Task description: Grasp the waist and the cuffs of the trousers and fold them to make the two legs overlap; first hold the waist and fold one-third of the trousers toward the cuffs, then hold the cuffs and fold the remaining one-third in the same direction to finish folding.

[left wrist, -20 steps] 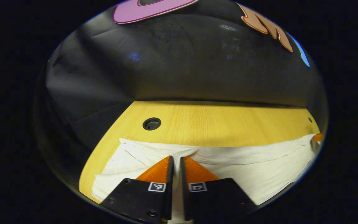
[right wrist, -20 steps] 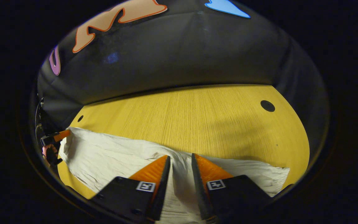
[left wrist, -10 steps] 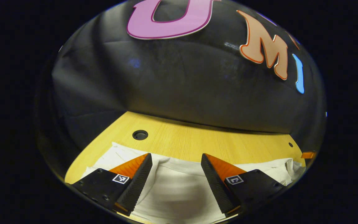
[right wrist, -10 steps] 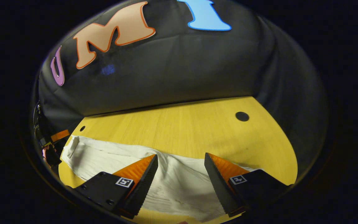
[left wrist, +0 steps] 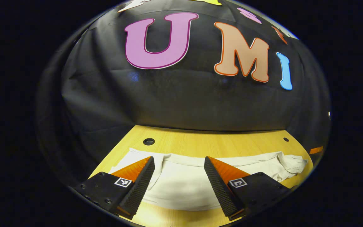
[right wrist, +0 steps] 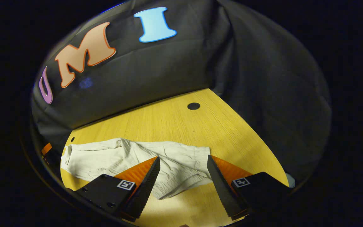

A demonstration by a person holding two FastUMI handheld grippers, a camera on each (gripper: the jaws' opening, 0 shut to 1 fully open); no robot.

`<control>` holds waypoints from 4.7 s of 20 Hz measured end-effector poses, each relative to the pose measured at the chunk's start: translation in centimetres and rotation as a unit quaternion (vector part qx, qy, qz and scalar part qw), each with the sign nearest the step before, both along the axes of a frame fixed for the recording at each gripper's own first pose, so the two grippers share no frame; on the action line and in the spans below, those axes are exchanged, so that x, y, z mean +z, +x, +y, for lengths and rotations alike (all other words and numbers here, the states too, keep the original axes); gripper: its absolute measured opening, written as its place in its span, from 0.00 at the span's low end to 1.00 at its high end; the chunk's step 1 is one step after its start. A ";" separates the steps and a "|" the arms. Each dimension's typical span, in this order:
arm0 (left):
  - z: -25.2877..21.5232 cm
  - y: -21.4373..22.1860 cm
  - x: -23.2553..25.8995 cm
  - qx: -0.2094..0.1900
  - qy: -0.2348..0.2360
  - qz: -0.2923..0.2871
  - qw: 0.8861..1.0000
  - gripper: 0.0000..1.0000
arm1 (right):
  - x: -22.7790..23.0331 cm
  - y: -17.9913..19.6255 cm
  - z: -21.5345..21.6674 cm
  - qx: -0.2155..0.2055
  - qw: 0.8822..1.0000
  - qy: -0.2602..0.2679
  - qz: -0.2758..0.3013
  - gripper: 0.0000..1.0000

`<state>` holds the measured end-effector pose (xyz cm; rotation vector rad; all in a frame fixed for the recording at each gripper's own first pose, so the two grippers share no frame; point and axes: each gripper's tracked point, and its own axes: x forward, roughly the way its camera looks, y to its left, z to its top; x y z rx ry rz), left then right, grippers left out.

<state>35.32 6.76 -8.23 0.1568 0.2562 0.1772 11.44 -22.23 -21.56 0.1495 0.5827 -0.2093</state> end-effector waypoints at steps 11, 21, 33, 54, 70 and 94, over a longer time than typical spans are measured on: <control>-0.1 0.3 0.3 0.013 0.015 -0.007 1.000 0.95 | -6.8 -1.7 -3.1 -0.062 0.989 0.127 0.035 0.96; -2.5 0.8 1.3 0.001 0.025 0.013 1.000 0.95 | -8.6 -0.7 -2.3 -0.074 0.962 0.261 0.023 0.53; -2.1 0.8 1.5 0.004 0.002 0.000 1.000 0.95 | -3.1 -1.1 0.0 -0.037 0.980 0.194 -0.027 0.20; 16.9 -1.4 1.7 0.012 -0.046 0.010 0.999 0.95 | 7.9 0.3 35.6 0.201 0.974 0.009 -0.107 0.20; 28.1 2.2 -7.7 0.064 -0.074 0.097 0.990 0.96 | 2.8 -1.6 44.8 0.306 0.951 -0.014 -0.031 0.96; 25.6 3.9 -10.6 0.030 -0.043 0.141 0.989 0.00 | 3.2 0.7 38.6 0.213 0.976 -0.003 -0.036 0.96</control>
